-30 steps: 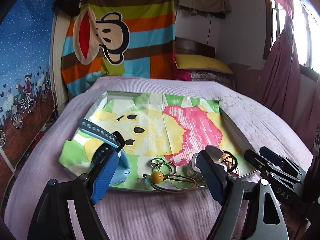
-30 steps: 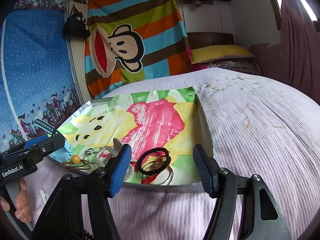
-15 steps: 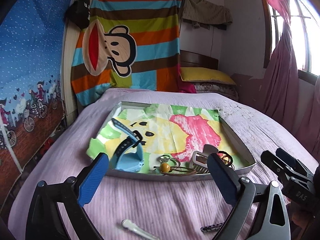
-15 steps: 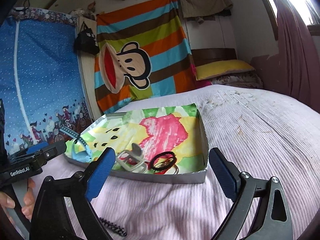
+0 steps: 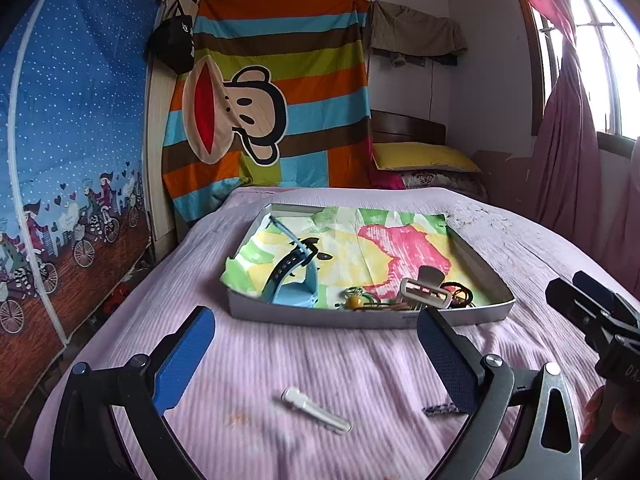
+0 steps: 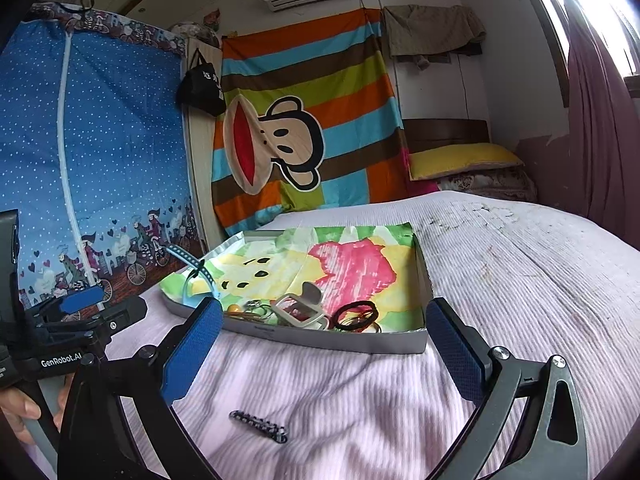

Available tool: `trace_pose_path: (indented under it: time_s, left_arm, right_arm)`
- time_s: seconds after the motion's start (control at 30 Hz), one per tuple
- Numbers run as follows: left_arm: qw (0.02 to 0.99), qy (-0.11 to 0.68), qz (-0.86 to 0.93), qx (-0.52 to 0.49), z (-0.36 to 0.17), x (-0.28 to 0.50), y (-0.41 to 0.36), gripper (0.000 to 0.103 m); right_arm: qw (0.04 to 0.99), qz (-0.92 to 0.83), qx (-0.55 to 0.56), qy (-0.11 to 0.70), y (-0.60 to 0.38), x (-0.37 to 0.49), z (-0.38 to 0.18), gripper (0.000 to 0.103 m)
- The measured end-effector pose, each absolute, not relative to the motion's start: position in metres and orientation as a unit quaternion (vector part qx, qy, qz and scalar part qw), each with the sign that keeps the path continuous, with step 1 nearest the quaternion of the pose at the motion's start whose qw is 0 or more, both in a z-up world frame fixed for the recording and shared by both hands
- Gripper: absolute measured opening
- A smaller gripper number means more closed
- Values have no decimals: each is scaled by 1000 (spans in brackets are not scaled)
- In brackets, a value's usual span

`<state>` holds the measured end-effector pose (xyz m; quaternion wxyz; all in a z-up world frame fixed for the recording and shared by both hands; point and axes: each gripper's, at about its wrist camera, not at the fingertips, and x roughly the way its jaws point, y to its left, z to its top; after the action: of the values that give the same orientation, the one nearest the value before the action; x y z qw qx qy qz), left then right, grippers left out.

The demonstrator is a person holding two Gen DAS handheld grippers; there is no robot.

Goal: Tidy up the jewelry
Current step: 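Withdraw both tools toward the white hair clip and beaded strip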

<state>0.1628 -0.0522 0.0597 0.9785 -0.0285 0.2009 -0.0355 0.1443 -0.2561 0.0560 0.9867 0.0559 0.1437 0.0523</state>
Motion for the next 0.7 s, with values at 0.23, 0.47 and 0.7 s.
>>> trace_pose_path:
  time_s: [0.23,0.47,0.7]
  left_arm:
    - [979,200,-31,-29,54,147,-47,102]
    - [978,204,-28,-23,47,135,-41,102]
    - [976,217,-27,-14,39,127,-36,102]
  right_arm:
    - [986,56,57,149,-253,135,53,99]
    - [983,64,55,164,-247,129,45,99]
    - [980,68,50,182,-242,129,35,99]
